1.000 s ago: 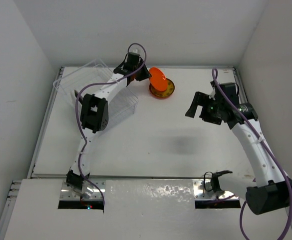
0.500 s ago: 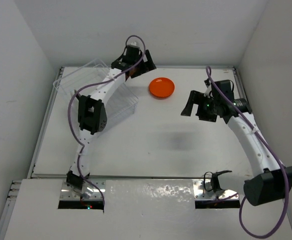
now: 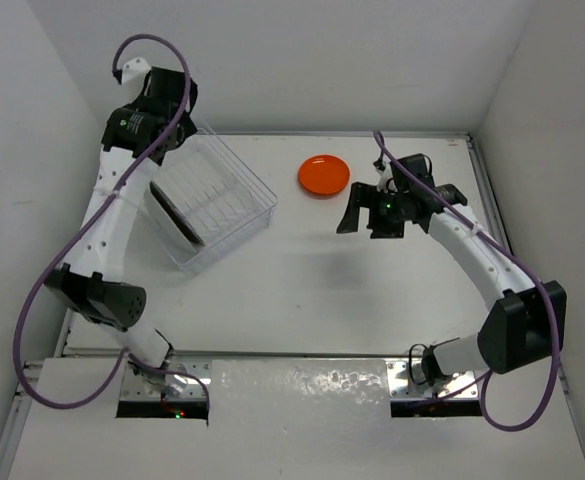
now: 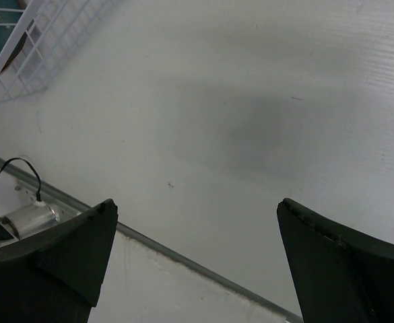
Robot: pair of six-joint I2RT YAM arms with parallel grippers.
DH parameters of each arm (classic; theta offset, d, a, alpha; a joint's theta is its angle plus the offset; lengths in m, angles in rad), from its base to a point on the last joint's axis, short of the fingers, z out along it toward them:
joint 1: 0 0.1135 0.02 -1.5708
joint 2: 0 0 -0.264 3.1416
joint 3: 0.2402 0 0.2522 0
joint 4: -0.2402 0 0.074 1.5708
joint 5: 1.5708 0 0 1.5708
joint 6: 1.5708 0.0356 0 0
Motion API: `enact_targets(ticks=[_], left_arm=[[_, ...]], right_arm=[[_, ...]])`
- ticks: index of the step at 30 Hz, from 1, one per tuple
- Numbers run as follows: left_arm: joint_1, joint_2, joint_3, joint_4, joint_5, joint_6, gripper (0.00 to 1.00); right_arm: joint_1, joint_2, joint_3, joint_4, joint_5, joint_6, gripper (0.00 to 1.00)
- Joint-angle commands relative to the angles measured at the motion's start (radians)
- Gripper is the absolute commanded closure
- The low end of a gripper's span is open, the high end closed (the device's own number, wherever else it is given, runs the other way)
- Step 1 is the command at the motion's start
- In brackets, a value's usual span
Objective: Unload the plates from the dish rack
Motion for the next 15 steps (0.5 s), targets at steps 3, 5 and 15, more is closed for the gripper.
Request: enact_targets(ticks=[3,5,15], left_arm=[[0.039,0.079,-0.084,-0.157,-0.009,0.024,0.55],[0.039,0.087,-0.103,-0.161,-0.012,0.024,0.61],[0.054,0.125,-0.132,-0.196,-0.079,-0.008,0.68]], right_arm=[[0.010,-0.011,-0.044,0.059,-0.038,0.006,0.01],[0.010,-0.021,-0.063,0.062,-0.036,0.000,0.01],[0.010,-0.018,-0.066,0.033,-0.036,-0.046,0.01]])
